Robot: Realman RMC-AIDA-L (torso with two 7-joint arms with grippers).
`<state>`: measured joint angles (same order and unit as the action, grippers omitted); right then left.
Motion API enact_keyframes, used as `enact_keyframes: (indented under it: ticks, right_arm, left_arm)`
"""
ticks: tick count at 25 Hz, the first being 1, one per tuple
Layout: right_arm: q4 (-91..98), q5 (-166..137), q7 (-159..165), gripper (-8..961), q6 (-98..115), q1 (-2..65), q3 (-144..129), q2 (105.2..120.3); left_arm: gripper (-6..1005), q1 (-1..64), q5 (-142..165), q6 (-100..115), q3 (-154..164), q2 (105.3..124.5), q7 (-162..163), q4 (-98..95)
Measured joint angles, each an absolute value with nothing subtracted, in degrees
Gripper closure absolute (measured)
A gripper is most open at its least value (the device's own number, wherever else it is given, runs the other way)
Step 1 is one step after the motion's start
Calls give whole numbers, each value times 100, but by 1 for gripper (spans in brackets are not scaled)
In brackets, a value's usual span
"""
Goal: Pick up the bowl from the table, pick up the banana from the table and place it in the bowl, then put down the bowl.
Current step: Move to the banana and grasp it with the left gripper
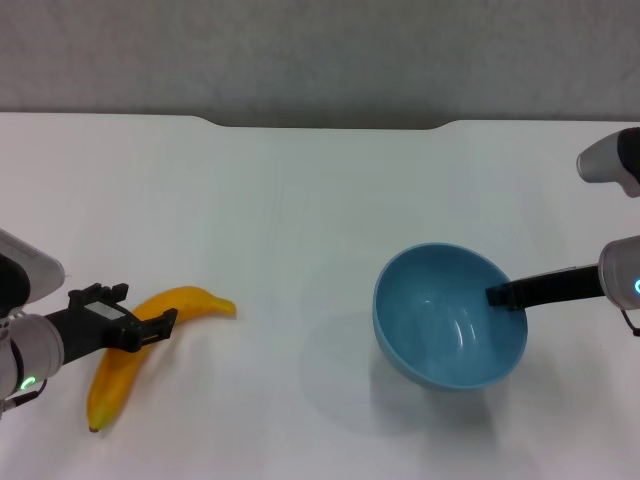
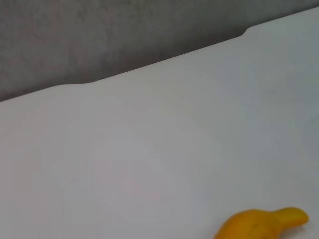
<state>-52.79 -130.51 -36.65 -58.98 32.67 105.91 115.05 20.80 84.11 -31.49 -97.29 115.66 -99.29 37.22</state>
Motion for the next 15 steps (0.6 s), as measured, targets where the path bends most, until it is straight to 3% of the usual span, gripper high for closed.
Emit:
enact_keyframes:
  ticks: [15]
  right_arm:
    - [-5506,-13022,-3665,918,-5845,3123,10607,11511]
  left_arm:
    - [199,2073,8936,-2863,-9642,11625,-9320,3577]
